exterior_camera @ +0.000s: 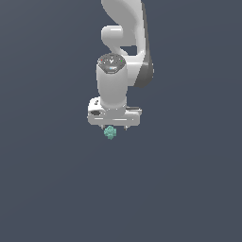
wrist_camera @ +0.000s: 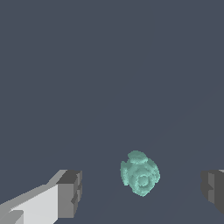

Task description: Pick up the object and move it to a goal position.

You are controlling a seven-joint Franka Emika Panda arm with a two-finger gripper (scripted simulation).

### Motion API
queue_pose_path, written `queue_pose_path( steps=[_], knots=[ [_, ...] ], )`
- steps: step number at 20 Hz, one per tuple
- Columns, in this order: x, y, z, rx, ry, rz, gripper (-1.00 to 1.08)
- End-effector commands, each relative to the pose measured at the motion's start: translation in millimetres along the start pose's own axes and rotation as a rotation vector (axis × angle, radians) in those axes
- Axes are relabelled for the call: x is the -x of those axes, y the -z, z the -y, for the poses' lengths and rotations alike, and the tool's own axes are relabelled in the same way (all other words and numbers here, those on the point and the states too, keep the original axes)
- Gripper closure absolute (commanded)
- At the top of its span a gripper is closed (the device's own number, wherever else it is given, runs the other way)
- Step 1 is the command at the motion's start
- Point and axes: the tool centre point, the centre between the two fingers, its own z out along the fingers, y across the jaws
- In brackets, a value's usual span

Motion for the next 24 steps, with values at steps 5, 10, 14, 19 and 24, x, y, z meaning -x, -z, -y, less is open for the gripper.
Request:
queue_pose_path(
  steps=[5,10,14,19,24],
  knots=[
    [0,0,0,0.0,0.0,0.001,-0.92],
    [4,-6,-1,-0.003,-0.038,0.001,-0.92],
    [8,-13,-4,-0.006,-0.098,0.001,-0.92],
    [18,-28,-8,-0.012,-0.207,0.0,-0.92],
    [32,-46,-15,-0.017,-0.359,0.0,-0.92]
  ],
)
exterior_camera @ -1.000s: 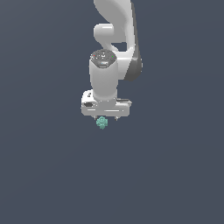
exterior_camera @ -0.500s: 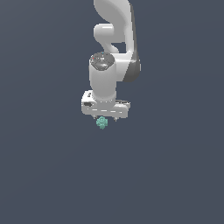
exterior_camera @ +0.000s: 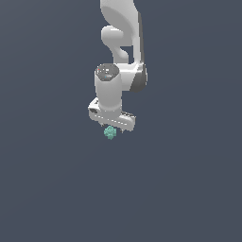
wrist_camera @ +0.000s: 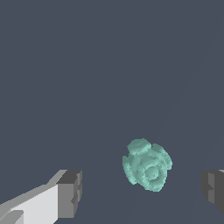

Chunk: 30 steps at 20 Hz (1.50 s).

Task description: Pick up the object and move it to a goal position.

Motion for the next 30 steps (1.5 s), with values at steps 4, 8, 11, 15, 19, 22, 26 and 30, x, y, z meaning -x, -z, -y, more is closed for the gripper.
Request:
queue_pose_path(
  steps=[4,8,11,15,19,22,26,30],
  knots=[
    [13,-20,-13,-0.004,-0.172,-0.002,-0.92],
    [21,-30,-21,-0.005,-0.268,-0.003,-0.92],
    [26,-36,-26,-0.006,-0.323,-0.004,-0.92],
    [30,-41,-30,-0.006,-0.371,-0.006,-0.92],
    [32,-43,-32,-0.006,-0.392,-0.006,-0.92],
    [32,-43,-31,-0.005,-0.388,-0.006,-0.92],
    [32,-51,-31,-0.005,-0.388,-0.006,-0.92],
    [33,-69,-32,-0.005,-0.391,-0.006,-0.92]
  ],
)
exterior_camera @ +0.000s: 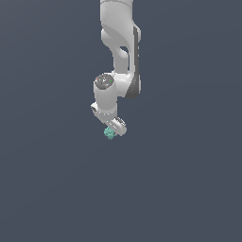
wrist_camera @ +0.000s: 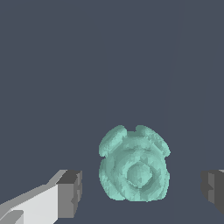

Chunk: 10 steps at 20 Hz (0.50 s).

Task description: Pick up the object and move it to a goal position.

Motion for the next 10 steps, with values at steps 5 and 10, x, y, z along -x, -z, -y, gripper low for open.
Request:
queue_pose_path(
  steps=[5,10],
  knots=[
    [1,-27,-1,0.001,-0.003,0.0,-0.92],
    [0,-32,0,0.0,-0.003,0.001,1.08]
  ],
)
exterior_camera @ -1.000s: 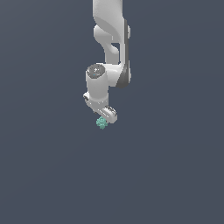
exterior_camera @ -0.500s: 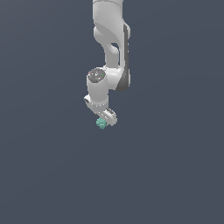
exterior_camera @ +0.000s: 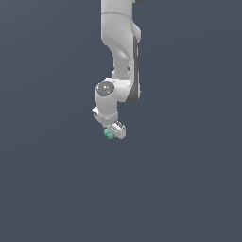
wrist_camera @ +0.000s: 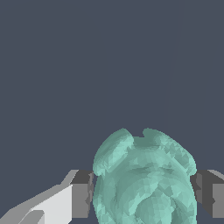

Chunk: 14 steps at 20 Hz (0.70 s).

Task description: Pick up the object and move it to a goal position.

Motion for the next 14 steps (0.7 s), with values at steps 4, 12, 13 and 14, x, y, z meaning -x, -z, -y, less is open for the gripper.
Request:
queue_pose_path(
  steps=[4,12,13,14],
  knots=[
    [-0.4,-1.0,-0.1,0.0,-0.001,-0.001,1.08],
    [-0.2,1.1,1.2,-0.001,0.0,-0.001,1.08],
    [-0.2,2.5,2.0,-0.001,0.0,-0.001,1.08],
    [-0.1,4.4,3.0,-0.001,0.0,-0.001,1.08]
  ],
)
